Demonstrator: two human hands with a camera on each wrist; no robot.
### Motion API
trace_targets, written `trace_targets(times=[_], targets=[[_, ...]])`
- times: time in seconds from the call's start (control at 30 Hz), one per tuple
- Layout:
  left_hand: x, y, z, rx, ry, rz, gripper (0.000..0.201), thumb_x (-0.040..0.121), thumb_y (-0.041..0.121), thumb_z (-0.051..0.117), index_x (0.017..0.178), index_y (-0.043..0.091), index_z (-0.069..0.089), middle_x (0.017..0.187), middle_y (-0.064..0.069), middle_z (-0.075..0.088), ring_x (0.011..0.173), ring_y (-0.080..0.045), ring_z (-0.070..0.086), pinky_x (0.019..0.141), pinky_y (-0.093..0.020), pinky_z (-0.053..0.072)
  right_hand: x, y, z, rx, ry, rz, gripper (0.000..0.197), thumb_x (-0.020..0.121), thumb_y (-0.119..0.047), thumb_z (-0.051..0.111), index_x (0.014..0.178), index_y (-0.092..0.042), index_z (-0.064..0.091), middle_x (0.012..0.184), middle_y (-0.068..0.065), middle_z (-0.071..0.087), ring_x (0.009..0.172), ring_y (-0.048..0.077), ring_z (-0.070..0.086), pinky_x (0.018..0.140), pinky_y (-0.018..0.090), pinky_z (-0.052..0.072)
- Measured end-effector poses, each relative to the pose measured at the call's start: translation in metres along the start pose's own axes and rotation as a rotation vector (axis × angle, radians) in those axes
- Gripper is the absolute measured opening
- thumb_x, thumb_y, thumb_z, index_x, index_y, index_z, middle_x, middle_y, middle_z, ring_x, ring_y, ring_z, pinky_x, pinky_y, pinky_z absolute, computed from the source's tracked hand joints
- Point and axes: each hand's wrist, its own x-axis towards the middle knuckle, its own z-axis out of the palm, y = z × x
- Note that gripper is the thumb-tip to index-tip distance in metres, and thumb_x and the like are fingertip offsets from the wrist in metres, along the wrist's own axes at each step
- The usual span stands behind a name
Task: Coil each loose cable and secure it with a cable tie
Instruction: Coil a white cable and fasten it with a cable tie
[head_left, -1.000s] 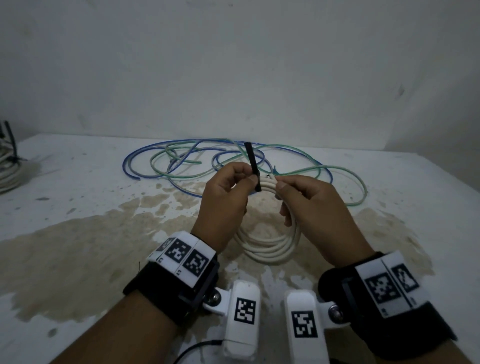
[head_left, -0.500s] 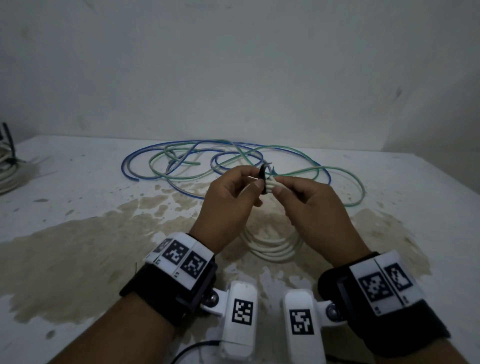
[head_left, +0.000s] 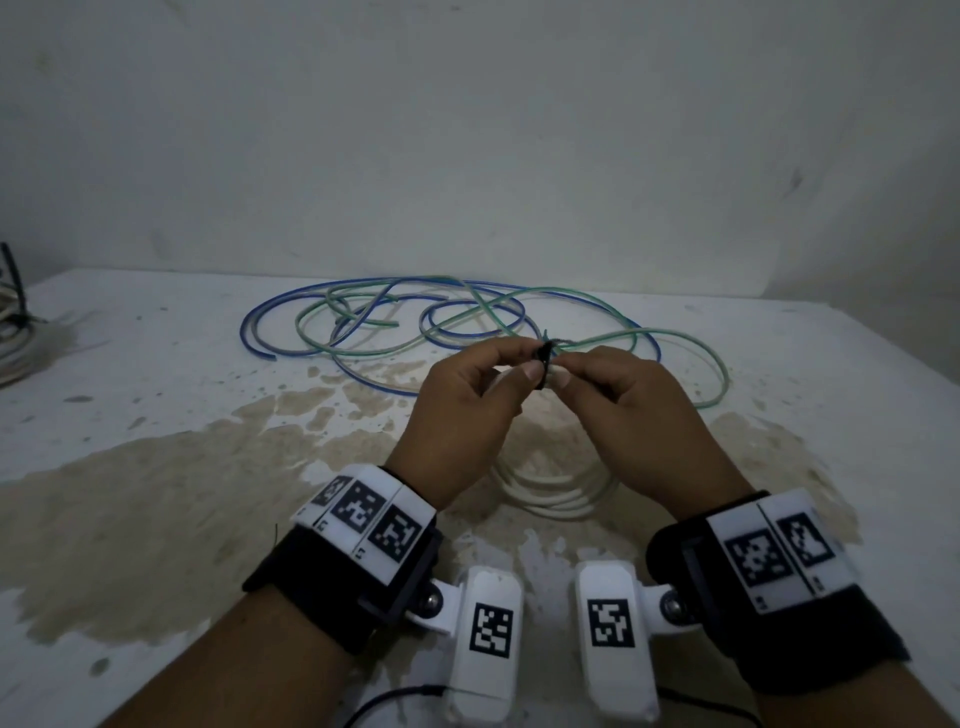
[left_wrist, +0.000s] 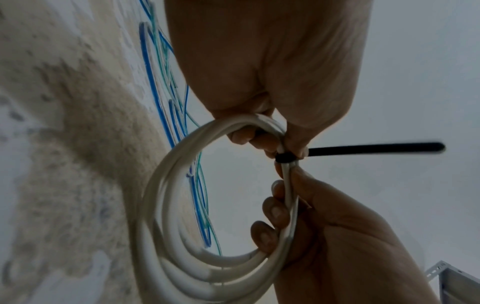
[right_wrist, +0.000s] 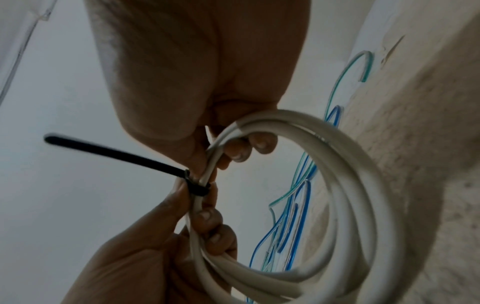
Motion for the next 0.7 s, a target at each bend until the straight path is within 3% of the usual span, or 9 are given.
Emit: trace_targets(times=[0.1, 0.23, 0.33, 0.4, 0.5, 0.63, 0.7], targets=[[-0.001, 0.001, 0.000, -0.014, -0.019, -0.014, 0.023, 0.091, -0.001, 0.056, 0.094, 0.020, 0.066, 0.073, 0.014, 0.065, 0.057, 0.007, 0.056, 0.056, -0.010, 0.041, 0.000, 0.001, 0.000, -0.016, -0.018, -0.011, 0.016, 0.093, -0.016, 0.057, 0.096, -0.018, 0.073, 0.073, -0.011, 0.056, 0.074, 0.003, 0.052, 0.066, 0.008, 0.034], [0.001, 0.001, -0.001, -0.022, 0.006, -0.020, 0.026, 0.090, -0.002, 0.057, 0.087, 0.022, 0.066, 0.069, 0.015, 0.067, 0.056, 0.008, 0.055, 0.057, -0.007, 0.040, 0.000, -0.001, 0.005, 0.015, 0.021, 0.044, 0.017, 0.093, -0.019, 0.057, 0.105, -0.020, 0.068, 0.087, -0.013, 0.063, 0.083, 0.000, 0.056, 0.070, 0.002, 0.035], [0.002, -0.001, 0.000, 0.009, 0.023, -0.039, 0.021, 0.091, 0.002, 0.057, 0.090, 0.021, 0.065, 0.078, 0.009, 0.065, 0.056, 0.008, 0.054, 0.059, -0.008, 0.038, -0.003, -0.004, 0.008, 0.148, 0.045, 0.059, 0.031, 0.092, -0.017, 0.059, 0.119, -0.031, 0.056, 0.073, -0.012, 0.056, 0.064, -0.003, 0.051, 0.062, 0.007, 0.038], [0.002, -0.002, 0.000, 0.057, 0.015, -0.032, 0.017, 0.091, 0.006, 0.058, 0.094, 0.022, 0.064, 0.083, 0.007, 0.064, 0.057, 0.007, 0.053, 0.059, -0.009, 0.038, -0.003, -0.006, 0.010, 0.198, 0.038, 0.051, 0.030, 0.092, -0.020, 0.059, 0.115, -0.039, 0.056, 0.078, -0.011, 0.058, 0.065, -0.002, 0.052, 0.062, 0.007, 0.038], [0.001, -0.001, 0.001, 0.065, 0.011, -0.024, 0.015, 0.092, 0.009, 0.057, 0.094, 0.023, 0.062, 0.082, 0.007, 0.060, 0.056, 0.005, 0.050, 0.056, -0.011, 0.036, -0.002, -0.007, 0.014, 0.166, 0.141, -0.038, 0.025, 0.093, -0.021, 0.056, 0.103, -0.043, 0.060, 0.094, -0.015, 0.063, 0.085, -0.002, 0.058, 0.073, 0.004, 0.038], [0.000, 0.000, 0.002, 0.015, -0.016, -0.031, 0.009, 0.093, 0.012, 0.056, 0.092, 0.018, 0.062, 0.076, 0.003, 0.058, 0.053, 0.004, 0.049, 0.055, -0.013, 0.034, -0.001, -0.006, 0.017, 0.104, 0.268, -0.121, 0.025, 0.087, -0.020, 0.056, 0.099, -0.041, 0.061, 0.086, -0.009, 0.051, 0.075, -0.001, 0.052, 0.065, 0.005, 0.036], [0.000, -0.001, 0.002, 0.011, -0.049, -0.029, 0.012, 0.094, 0.011, 0.056, 0.087, 0.019, 0.061, 0.075, 0.003, 0.058, 0.051, 0.005, 0.048, 0.054, -0.012, 0.034, -0.001, -0.005, 0.017, 0.139, 0.258, -0.114, 0.022, 0.086, -0.020, 0.057, 0.096, -0.038, 0.063, 0.087, -0.011, 0.050, 0.072, 0.001, 0.052, 0.062, 0.006, 0.036]])
